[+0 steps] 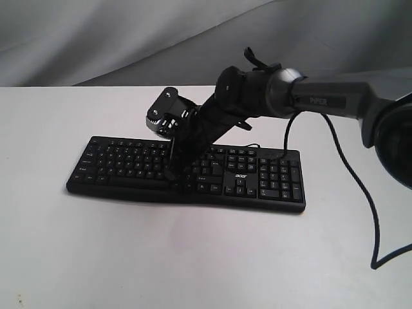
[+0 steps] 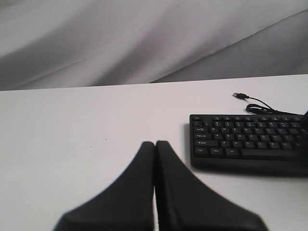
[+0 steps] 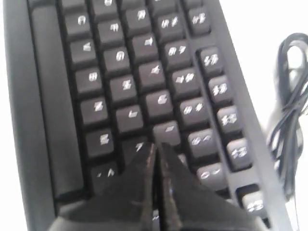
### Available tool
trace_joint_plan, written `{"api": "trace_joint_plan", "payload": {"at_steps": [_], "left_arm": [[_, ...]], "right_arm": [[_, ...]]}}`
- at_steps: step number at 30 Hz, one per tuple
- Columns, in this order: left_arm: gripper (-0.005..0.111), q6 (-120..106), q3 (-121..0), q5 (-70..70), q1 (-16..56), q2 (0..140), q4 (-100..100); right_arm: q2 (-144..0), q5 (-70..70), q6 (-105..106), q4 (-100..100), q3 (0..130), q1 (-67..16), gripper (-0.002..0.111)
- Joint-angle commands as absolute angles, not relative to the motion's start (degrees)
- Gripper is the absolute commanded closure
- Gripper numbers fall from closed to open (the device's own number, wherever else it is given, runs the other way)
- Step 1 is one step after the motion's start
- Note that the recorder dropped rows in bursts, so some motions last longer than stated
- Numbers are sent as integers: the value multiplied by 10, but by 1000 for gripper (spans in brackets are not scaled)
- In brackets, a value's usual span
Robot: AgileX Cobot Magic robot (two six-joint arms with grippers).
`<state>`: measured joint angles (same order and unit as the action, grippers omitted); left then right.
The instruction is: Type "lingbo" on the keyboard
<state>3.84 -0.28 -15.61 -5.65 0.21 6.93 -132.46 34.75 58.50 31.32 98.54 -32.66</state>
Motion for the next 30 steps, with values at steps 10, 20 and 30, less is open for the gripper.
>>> {"api": "trace_joint_plan", "payload": {"at_steps": [10,20,30], "left_arm": [[106,40,0,-152,-57,0,67],[106,40,0,-152,-57,0,67],[106,40,0,-152,-57,0,67]], "right_arm": [[-1357,365,586,317,1048,-332,108],[-1364,352,586,319,1048,-332,108],[-1364,337,588,319,1048,-332,108]]}}
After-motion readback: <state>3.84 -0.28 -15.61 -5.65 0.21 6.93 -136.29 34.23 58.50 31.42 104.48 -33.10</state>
